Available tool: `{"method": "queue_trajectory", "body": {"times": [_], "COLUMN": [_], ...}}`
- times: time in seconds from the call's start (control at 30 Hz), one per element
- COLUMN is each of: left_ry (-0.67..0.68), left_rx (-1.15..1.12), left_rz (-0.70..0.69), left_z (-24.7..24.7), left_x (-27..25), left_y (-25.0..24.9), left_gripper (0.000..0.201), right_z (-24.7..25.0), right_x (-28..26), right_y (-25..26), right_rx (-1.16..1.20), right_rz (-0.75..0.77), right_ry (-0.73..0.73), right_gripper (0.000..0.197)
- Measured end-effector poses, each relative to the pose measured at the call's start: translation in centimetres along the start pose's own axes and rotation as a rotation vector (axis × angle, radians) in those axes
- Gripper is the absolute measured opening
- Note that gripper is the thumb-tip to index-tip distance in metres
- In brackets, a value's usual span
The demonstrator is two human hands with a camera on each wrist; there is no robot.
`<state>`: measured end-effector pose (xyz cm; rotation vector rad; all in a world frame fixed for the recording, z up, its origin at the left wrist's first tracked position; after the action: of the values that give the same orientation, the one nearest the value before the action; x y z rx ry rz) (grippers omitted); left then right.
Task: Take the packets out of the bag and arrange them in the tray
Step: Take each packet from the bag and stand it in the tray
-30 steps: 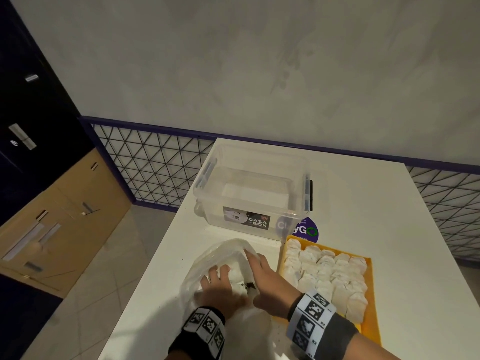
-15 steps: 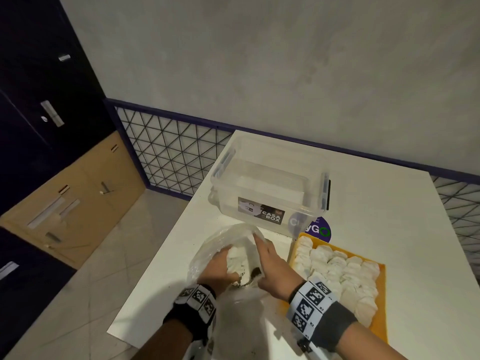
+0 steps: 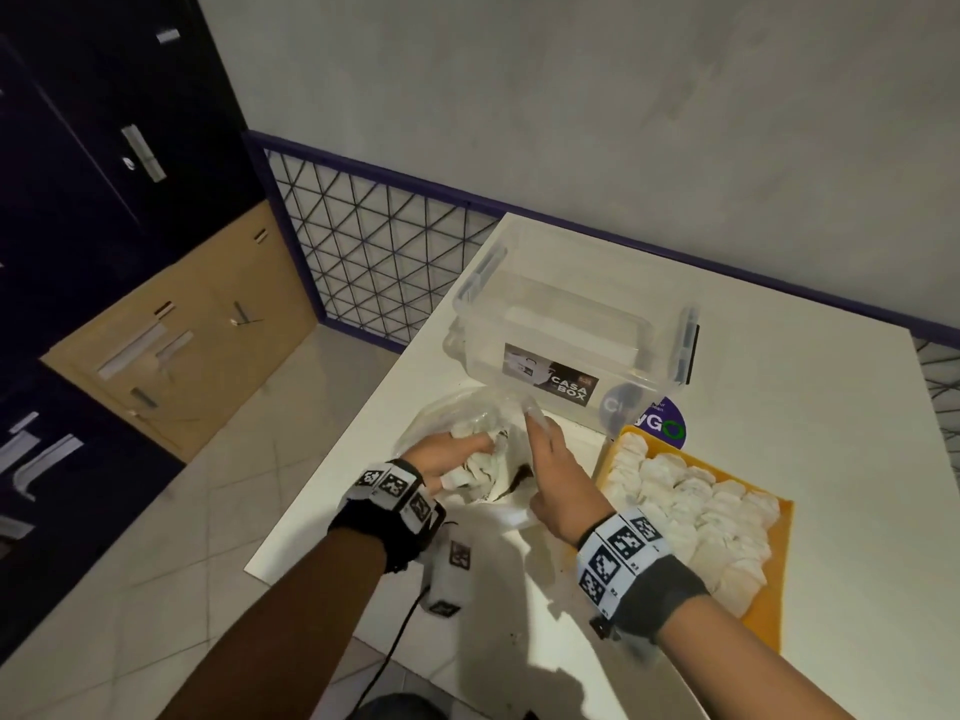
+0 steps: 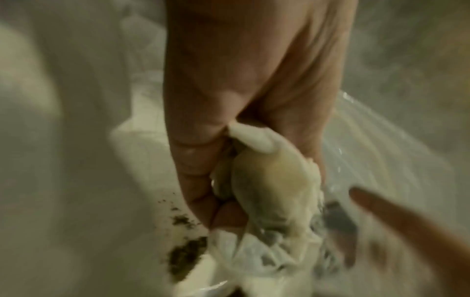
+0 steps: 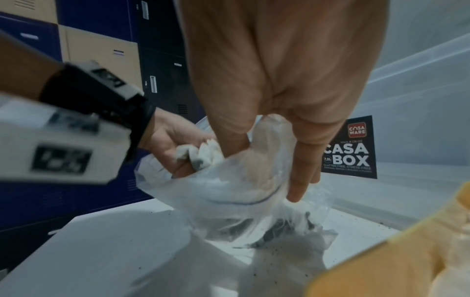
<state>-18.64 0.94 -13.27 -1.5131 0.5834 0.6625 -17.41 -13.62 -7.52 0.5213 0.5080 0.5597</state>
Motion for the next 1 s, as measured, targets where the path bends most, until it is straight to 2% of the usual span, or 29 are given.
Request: {"method": "queue_trajectory", "body": {"times": [0.1, 0.17, 0.23, 0.3, 0.37, 0.43, 0.5, 0.53, 0.6, 0.7, 0.83, 0.93, 0.97, 1.0], "left_ry": [0.126, 0.186, 0.223, 0.250, 0.221, 0.165, 0.167, 0.185, 0.211, 0.206, 0.170, 0.176, 0.180, 0.189], "left_rx": [-0.198, -0.239, -0.171, 0.002, 0.160, 0.171, -0.032, -0.163, -0.363, -0.413, -0.421, -0.434, -0.443, -0.456], "left_rz": [0.050, 0.057, 0.047, 0.037, 0.031, -0.009, -0.048, -0.083, -0.114, -0.172, -0.147, -0.109, -0.095, -0.087], "left_z": [0.0, -0.1, -0.1, -0.1, 0.9, 2.1, 2.9, 3.3, 4.2, 4.4, 2.7, 0.8, 0.2, -0.5], "left_x": [-1.6, -2.9, -4.8, -6.9, -8.6, -9.7, -10.5, -10.8, -10.7, -10.9, -11.0, -10.4, -10.1, -9.8], "left_y": [-1.1, -1.7, -2.2, -2.5, -2.6, -2.9, -3.3, -3.6, -3.8, -4.5, -4.7, -4.5, -4.5, -4.5], "left_gripper": [0.012, 0.011, 0.014, 0.015, 0.016, 0.017, 0.015, 0.020, 0.043, 0.045, 0.022, 0.008, 0.002, 0.005], "right_z": [-0.2, 0.0, 0.4, 0.8, 1.0, 1.0, 1.1, 1.2, 1.5, 2.0, 2.5, 3.7, 4.3, 5.0], "right_x": [0.0, 0.1, 0.2, 0.4, 0.3, 0.1, -0.2, -0.4, -0.7, -1.2, -2.0, -2.8, -3.1, -3.4], "right_y": [0.1, 0.3, 0.4, 0.3, 0.3, 0.2, 0.1, 0.1, 0.0, 0.2, 0.5, 1.0, 1.3, 1.6], "right_rx": [-0.023, -0.015, 0.003, 0.012, 0.017, 0.016, 0.031, 0.040, 0.045, 0.020, -0.039, 0.033, 0.099, 0.180], "right_rz": [-0.016, -0.021, -0.028, -0.051, -0.079, -0.098, -0.113, -0.119, -0.120, -0.108, -0.056, 0.057, 0.090, 0.119], "right_ry": [-0.016, -0.022, -0.024, -0.013, 0.009, 0.051, 0.088, 0.095, 0.094, 0.070, -0.049, -0.275, -0.356, -0.416], "right_gripper": [0.099, 0.100, 0.101, 0.099, 0.099, 0.098, 0.095, 0.095, 0.092, 0.085, 0.064, 0.038, 0.034, 0.033]}}
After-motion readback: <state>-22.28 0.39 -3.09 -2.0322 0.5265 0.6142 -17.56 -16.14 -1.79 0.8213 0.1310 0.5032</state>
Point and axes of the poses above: each hand's wrist, its own x-axis towards the middle knuckle, its own z-axis out of the back of the hand, y = z × x, the point moved 5 cm from there along x, towards the middle knuckle, and after that the axes turned 4 degrees about y, right-handed, at the moved point
